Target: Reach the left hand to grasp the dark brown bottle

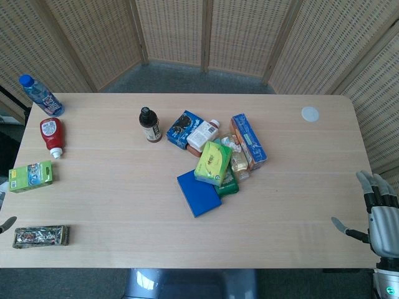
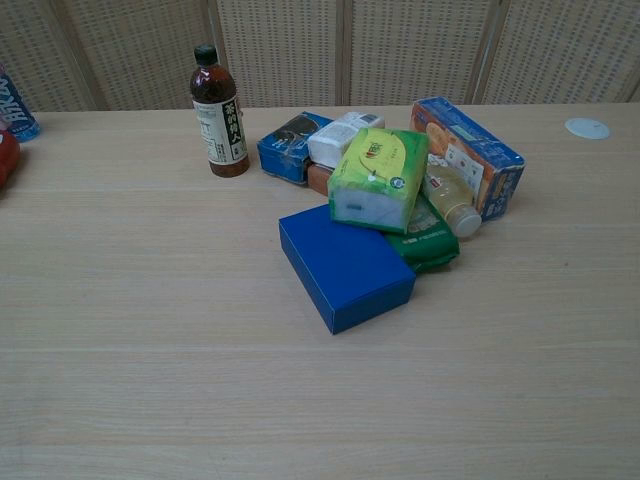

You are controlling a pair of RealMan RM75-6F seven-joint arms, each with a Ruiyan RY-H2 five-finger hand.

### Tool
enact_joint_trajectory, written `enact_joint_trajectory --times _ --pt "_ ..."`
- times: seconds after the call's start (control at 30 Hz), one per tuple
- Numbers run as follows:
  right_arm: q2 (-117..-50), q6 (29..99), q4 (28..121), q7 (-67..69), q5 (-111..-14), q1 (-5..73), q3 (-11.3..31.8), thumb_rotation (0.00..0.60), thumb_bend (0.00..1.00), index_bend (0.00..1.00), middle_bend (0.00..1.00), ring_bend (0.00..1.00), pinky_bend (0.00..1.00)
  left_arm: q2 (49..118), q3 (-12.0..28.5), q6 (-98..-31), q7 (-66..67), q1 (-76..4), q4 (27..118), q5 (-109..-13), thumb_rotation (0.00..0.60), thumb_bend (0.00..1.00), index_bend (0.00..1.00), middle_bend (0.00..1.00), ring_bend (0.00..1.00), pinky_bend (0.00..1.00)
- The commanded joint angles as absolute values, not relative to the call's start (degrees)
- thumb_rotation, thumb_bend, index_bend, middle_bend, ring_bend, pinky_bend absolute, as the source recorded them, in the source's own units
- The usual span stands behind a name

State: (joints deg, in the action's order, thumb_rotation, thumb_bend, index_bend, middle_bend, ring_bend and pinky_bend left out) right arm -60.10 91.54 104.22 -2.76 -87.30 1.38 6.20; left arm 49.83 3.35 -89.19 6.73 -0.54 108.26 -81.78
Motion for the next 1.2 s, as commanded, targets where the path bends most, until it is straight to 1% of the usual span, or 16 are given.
enact_joint_trajectory --times 0.03,0.33,0.43,0.53,0.63,0.83,0.87,0.93,1.03,1.1,1.2 --pt "-60.16 91.53 104.27 -2.89 -87.53 1.42 6.11 0.519 0.0 0.0 0.0 0.0 0.0 50.06 3.22 -88.78 6.8 -0.7 107.81 -81.81 0.6 0.0 0.0 0.0 0.0 0.0" --pt "-60.39 90.76 104.2 -3.12 -88.51 1.73 5.47 0.517 0.0 0.0 0.0 0.0 0.0 50.38 3.1 -86.51 5.48 -1.27 106.65 -80.16 0.6 0.0 0.0 0.0 0.0 0.0" --pt "-60.87 90.22 103.88 -3.81 -88.09 1.92 5.42 0.516 0.0 0.0 0.0 0.0 0.0 51.11 4.02 -85.37 5.0 -2.2 106.02 -78.63 0.6 0.0 0.0 0.0 0.0 0.0" --pt "-61.04 89.67 103.68 -3.67 -87.1 2.18 5.77 0.521 0.0 0.0 0.0 0.0 0.0 51.26 5.19 -82.03 6.41 -4.57 105.81 -76.49 0.6 0.0 0.0 0.0 0.0 0.0" --pt "-61.22 89.12 103.78 -3.31 -86.37 2.62 6.23 0.514 0.0 0.0 0.0 0.0 0.0 50.89 7.8 -76.83 9.06 -9.09 106.61 -73.17 0.6 0.0 0.0 0.0 0.0 0.0" --pt "-62.21 87.09 102.99 -3.65 -85.2 3.83 6.57 0.52 0.0 0.0 0.0 0.0 0.0 51.95 14.15 -61.74 16.33 -22.73 105.73 -62.6 0.6 0.0 0.0 0.0 0.0 0.0" --pt "-62.46 86.52 102.64 -3.73 -84.76 4.11 6.63 0.522 0.0 0.0 0.0 0.0 0.0 53.15 15.42 -59.29 17.96 -25.87 104.33 -60.87 0.6 0.0 0.0 0.0 0.0 0.0" --pt "-62.85 85.55 102.04 -3.67 -83.97 4.54 6.72 0.522 0.0 0.0 0.0 0.0 0.0 57.13 17.25 -57.55 19.78 -30.85 99.73 -61.58 0.6 0.0 0.0 0.0 0.0 0.0" --pt "-63.17 84.52 101.53 -3.65 -83.58 4.94 6.49 0.516 0.0 0.0 0.0 0.0 0.0 62.44 18.84 -54.18 21.78 -37.17 93.82 -60.96 0.6 0.0 0.0 0.0 0.0 0.0" --pt "-63.35 84.25 101.37 -3.77 -83.6 5.09 6.37 0.519 0.0 0.0 0.0 0.0 0.0 65.22 19.53 -51.92 24.06 -40.95 90.69 -58.99 0.6 0.0 0.0 0.0 0.0 0.0" --pt "-63.57 83.7 101.06 -3.64 -83.23 5.34 6.34 0.519 0.0 0.0 0.0 0.0 0.0 69.61 19.8 -48.35 29.73 -46.98 86.0 -53.2 0.6 0.0 0.0 0.0 0.0 0.0"
